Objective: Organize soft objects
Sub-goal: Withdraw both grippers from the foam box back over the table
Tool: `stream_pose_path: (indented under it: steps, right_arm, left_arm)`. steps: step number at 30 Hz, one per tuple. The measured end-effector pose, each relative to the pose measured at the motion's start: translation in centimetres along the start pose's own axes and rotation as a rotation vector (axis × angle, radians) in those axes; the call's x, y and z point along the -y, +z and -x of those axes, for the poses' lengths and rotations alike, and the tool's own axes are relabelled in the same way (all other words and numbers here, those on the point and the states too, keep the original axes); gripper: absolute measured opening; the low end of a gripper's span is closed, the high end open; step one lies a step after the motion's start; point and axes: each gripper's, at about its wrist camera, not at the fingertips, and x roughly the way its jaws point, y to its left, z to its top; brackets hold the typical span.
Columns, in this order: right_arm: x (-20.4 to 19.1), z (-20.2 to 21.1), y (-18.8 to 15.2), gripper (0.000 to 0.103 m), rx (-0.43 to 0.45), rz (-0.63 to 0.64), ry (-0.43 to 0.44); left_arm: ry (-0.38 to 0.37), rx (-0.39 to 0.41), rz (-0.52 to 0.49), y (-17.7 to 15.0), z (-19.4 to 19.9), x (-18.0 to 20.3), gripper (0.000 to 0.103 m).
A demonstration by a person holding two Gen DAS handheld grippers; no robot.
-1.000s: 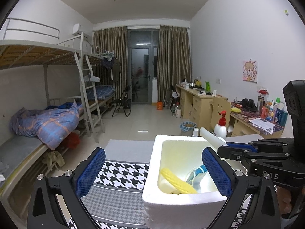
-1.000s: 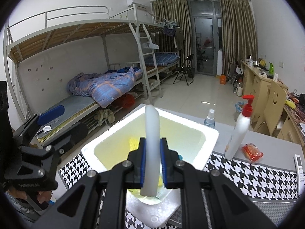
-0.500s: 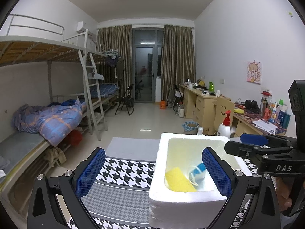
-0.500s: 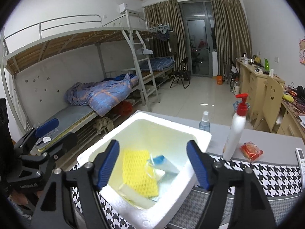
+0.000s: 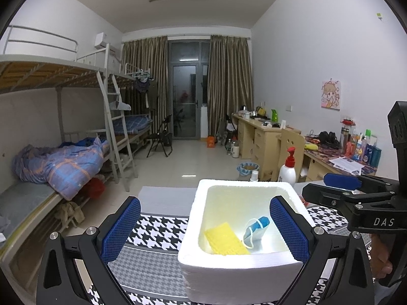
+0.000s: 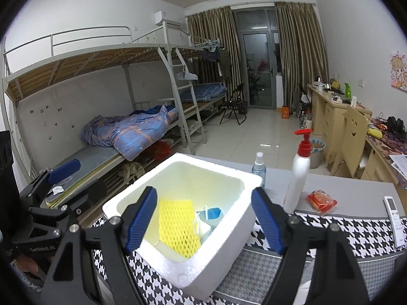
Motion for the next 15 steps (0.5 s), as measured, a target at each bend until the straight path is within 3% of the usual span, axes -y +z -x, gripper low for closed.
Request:
stream_pose_path:
  steps: [3, 5, 8, 15]
  right_arm:
    - [0.2, 0.2, -0.1, 0.08, 0.013, 0.007, -0.014]
    - [0.1, 0.5, -0.2, 0.091, 0.029, 0.027, -0.036]
    - [-0.3, 1.3, -0.4, 0.099, 0.071, 0.047, -0.074]
    - [0.9, 3.0, -0.5, 0.099, 0.103, 0.022, -0.094]
  left_arm:
    - [-0.002, -0.001, -0.006, 0.1, 0.0, 0.3, 0.102]
    - [-0.005, -0.002, -0.008, 0.1, 0.0, 0.5, 0.102]
    - [-0.01, 0.001, -0.011, 0.0, 0.2, 0.9, 0.102]
    - [-0.023, 0.015, -0.023, 0.6, 0.7, 1.9, 0.102]
